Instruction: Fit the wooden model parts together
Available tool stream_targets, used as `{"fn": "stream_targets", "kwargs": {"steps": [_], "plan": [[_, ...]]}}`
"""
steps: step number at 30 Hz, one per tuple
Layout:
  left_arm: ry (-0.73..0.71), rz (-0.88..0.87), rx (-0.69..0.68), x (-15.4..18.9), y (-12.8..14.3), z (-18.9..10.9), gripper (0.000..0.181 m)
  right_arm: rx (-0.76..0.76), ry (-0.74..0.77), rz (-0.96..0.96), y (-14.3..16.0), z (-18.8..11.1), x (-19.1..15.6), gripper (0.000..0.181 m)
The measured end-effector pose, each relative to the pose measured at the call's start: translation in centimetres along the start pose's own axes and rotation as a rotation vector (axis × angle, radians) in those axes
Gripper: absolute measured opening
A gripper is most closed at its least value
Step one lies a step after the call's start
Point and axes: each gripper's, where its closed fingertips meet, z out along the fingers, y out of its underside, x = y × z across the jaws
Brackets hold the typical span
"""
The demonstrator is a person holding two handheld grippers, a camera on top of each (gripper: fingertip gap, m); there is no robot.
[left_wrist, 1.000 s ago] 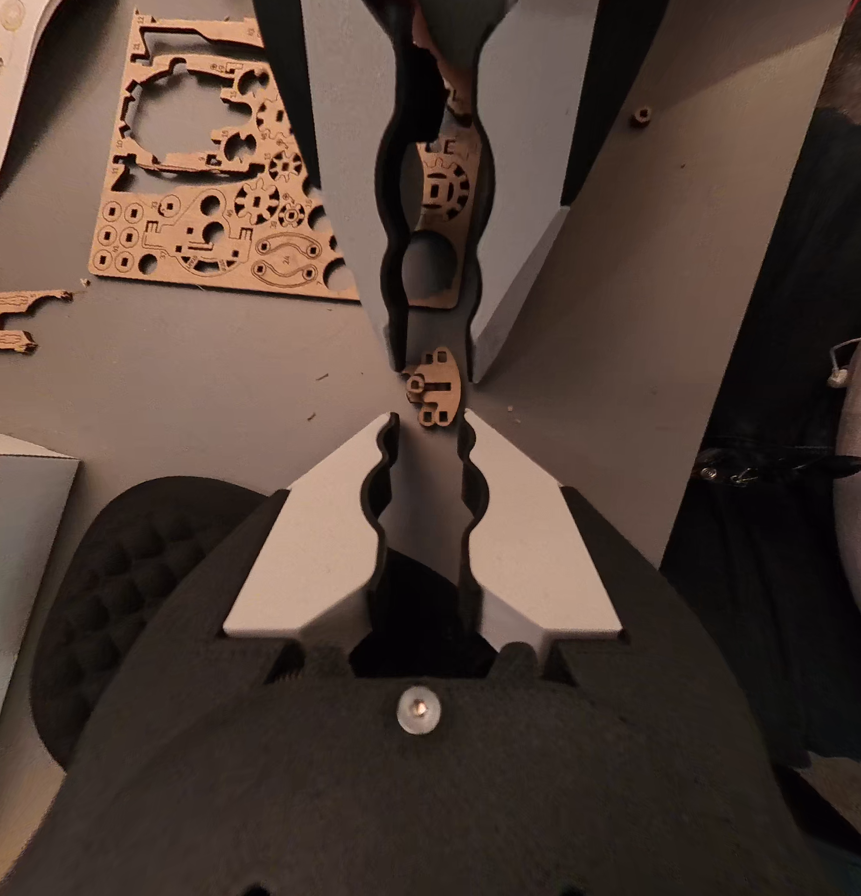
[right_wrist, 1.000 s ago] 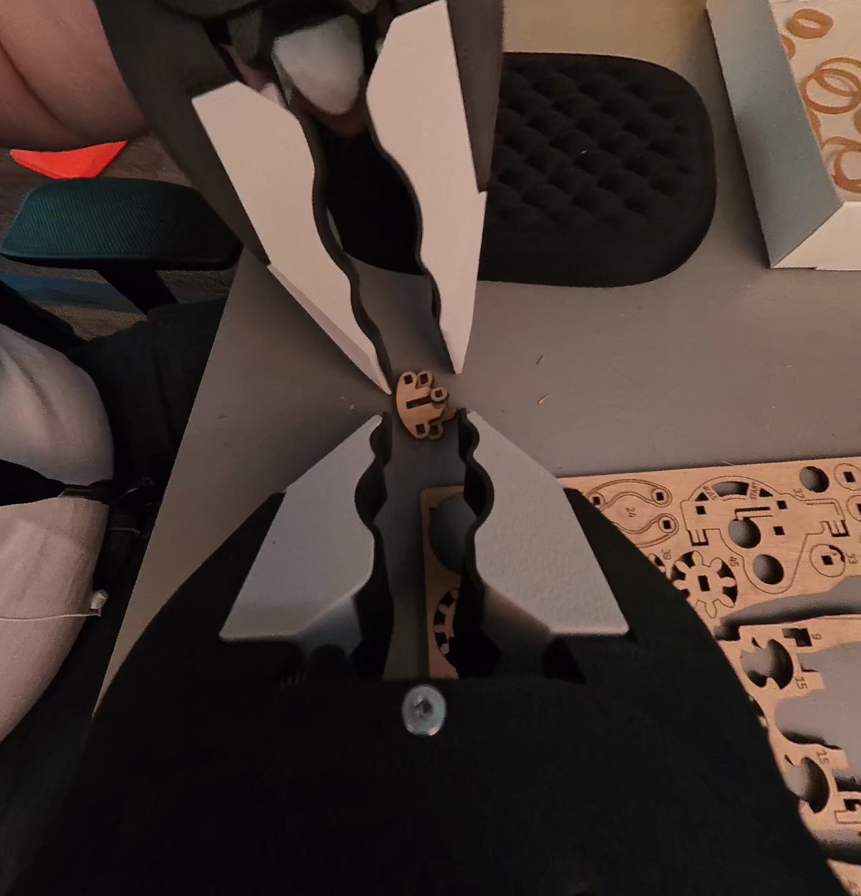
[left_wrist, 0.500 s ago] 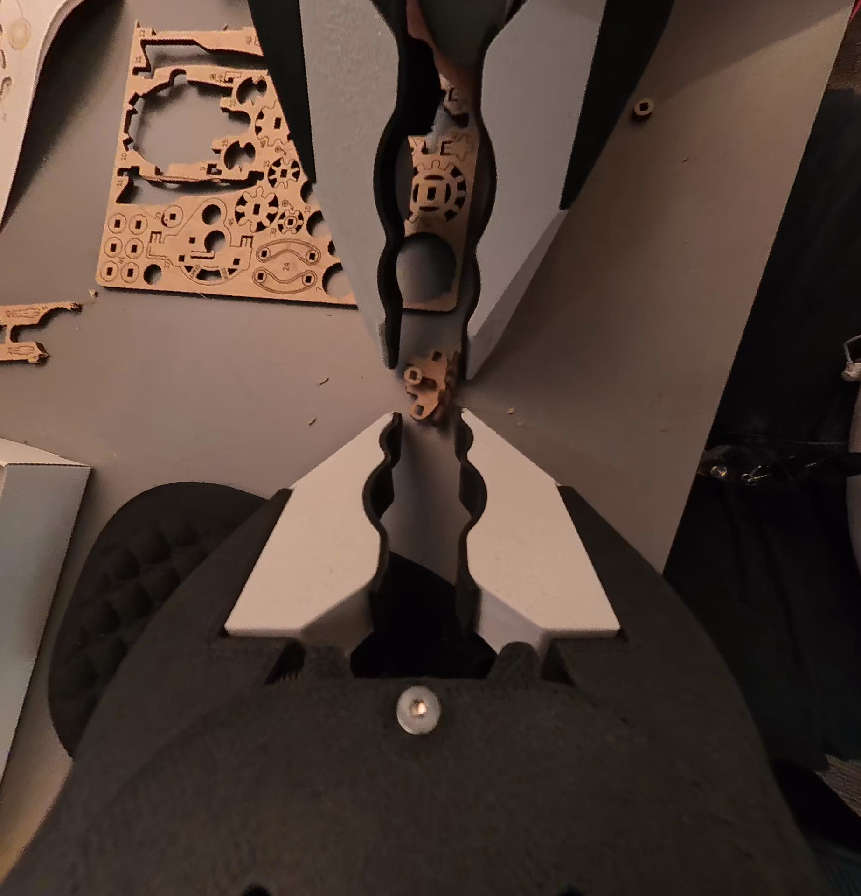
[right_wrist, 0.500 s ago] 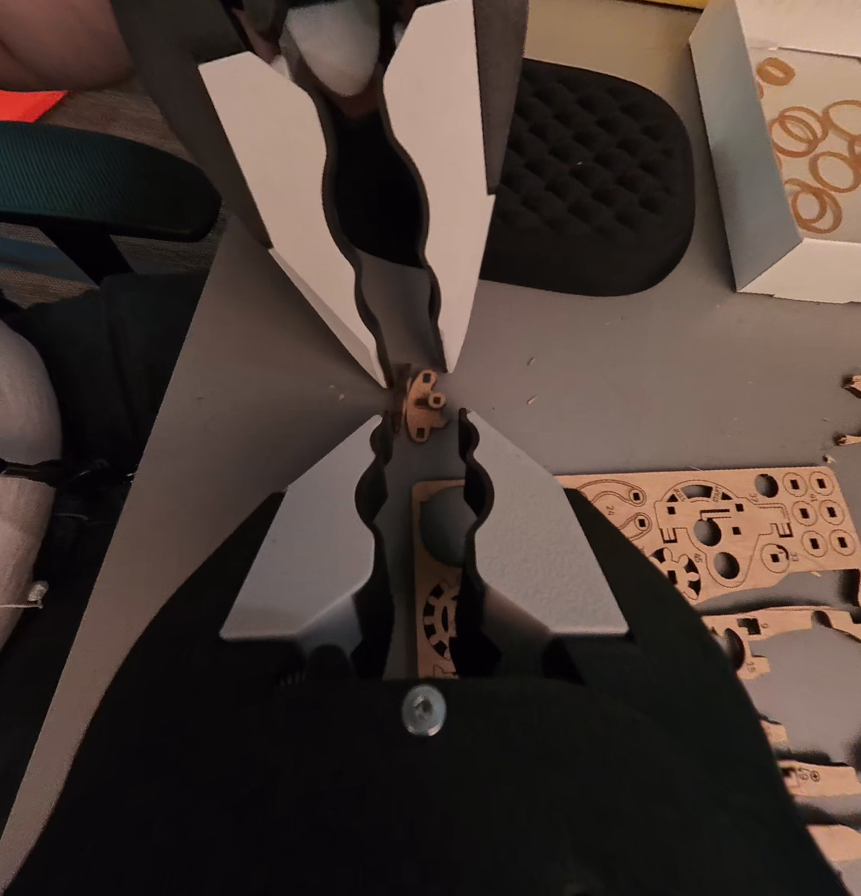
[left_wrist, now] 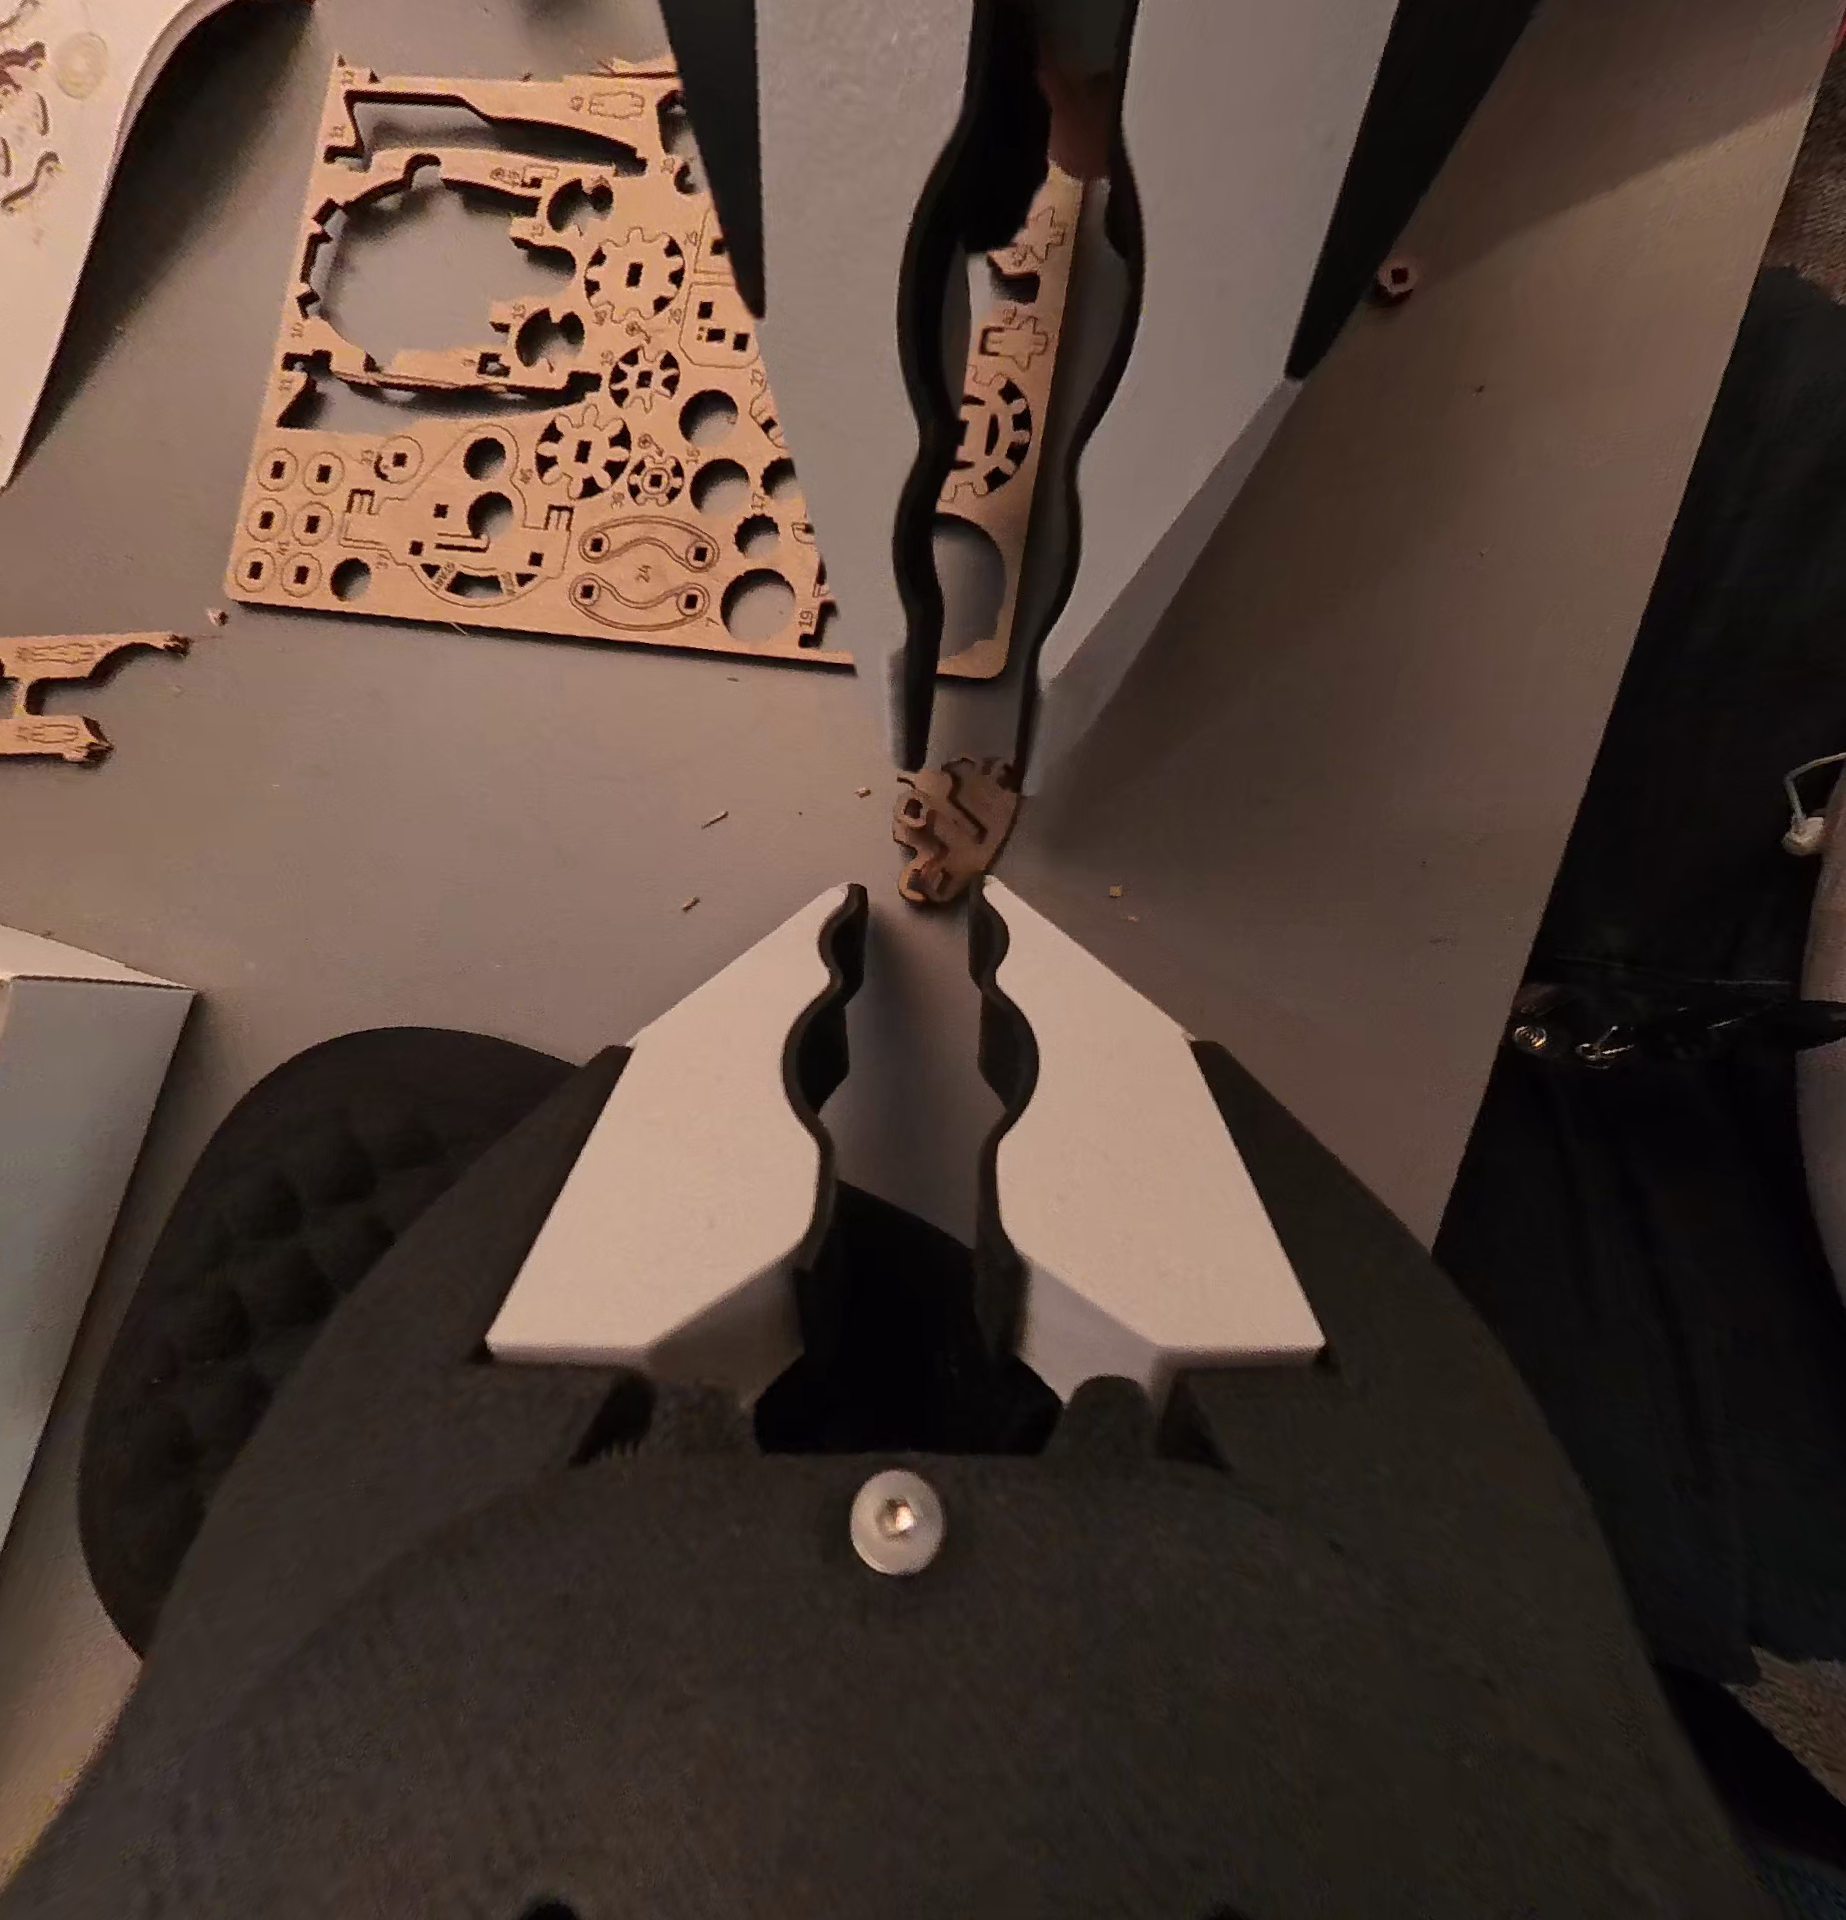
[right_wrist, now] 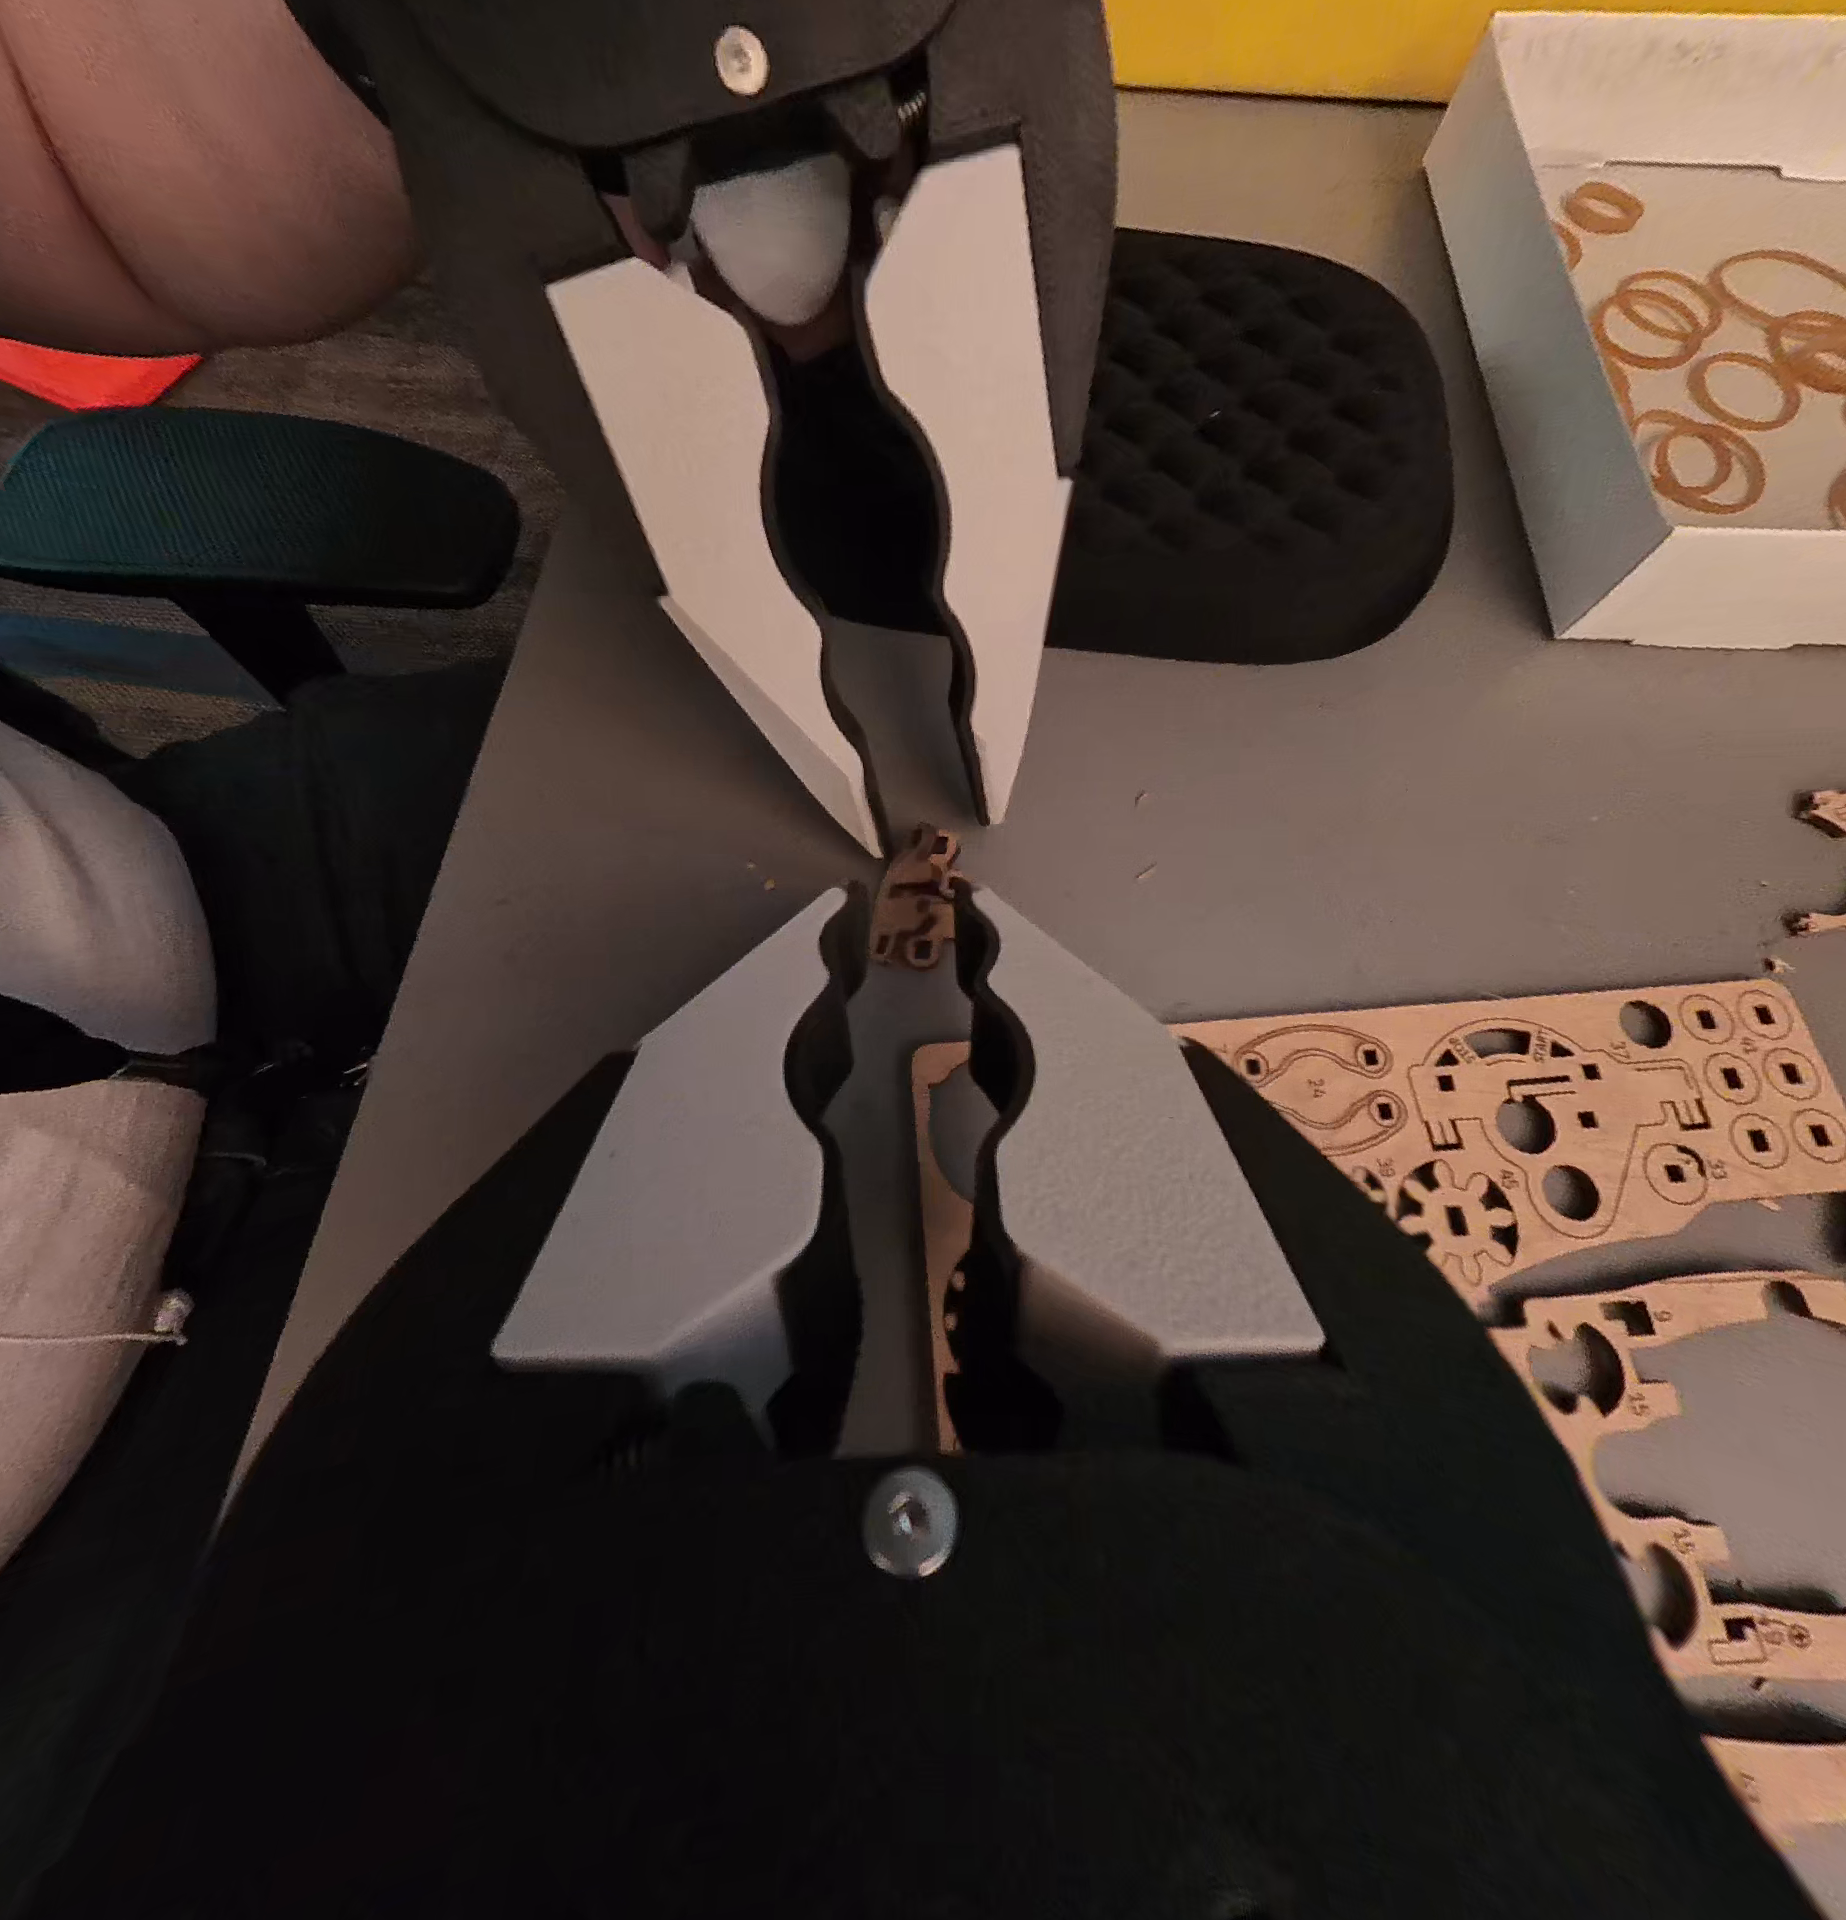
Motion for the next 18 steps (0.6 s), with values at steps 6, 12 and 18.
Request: {"fn": "stream_targets", "kwargs": {"steps": [6, 12, 18], "plan": [[-0.020, 0.011, 0.000, -0.2, 0.0, 0.1, 0.020, -0.017, 0.044, 0.011, 0.7, 0.2, 0.9, 0.014], [-0.005, 0.034, 0.000, 0.0, -0.1, 0.3, 0.023, -0.016, 0.027, 0.076, 0.9, 0.3, 1.2, 0.014], [0.032, 0.065, 0.009, 0.4, -0.5, 0.6, 0.021, -0.012, 0.023, 0.126, 0.9, 0.5, 1.6, 0.014]]}}
